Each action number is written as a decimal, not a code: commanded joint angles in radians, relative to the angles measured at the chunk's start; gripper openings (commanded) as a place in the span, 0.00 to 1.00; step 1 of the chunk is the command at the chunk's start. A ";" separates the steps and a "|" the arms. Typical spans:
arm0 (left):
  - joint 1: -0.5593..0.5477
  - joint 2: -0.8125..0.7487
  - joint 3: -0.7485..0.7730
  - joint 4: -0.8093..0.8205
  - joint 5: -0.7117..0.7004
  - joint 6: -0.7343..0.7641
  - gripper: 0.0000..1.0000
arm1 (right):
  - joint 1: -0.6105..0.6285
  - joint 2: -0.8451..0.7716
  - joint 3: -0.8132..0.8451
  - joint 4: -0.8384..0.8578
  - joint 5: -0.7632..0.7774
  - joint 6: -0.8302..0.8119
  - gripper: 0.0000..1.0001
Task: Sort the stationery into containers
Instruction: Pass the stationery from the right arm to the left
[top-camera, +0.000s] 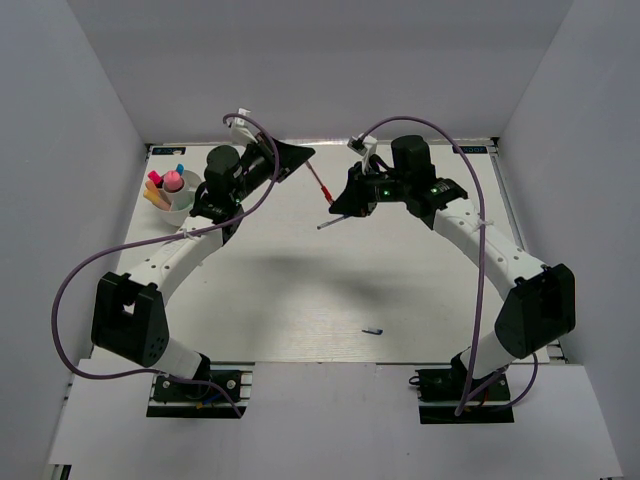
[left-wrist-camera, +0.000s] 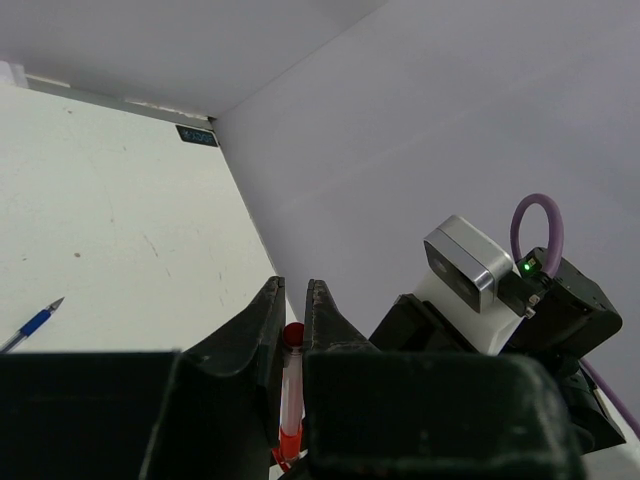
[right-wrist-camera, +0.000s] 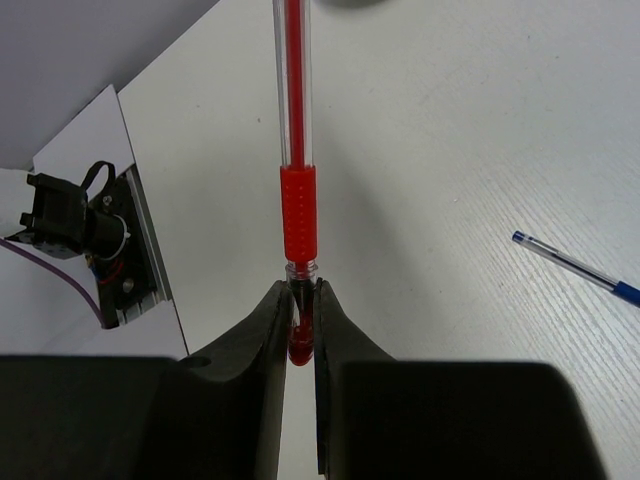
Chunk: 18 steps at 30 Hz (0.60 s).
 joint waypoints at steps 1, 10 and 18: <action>-0.145 -0.012 -0.057 -0.157 0.285 -0.045 0.00 | 0.008 0.000 0.136 0.362 0.044 0.013 0.00; -0.163 -0.010 -0.072 -0.161 0.293 -0.043 0.00 | 0.011 0.013 0.179 0.347 0.029 -0.024 0.00; -0.172 -0.013 -0.057 -0.146 0.285 -0.030 0.00 | 0.011 0.009 0.165 0.327 0.023 -0.035 0.00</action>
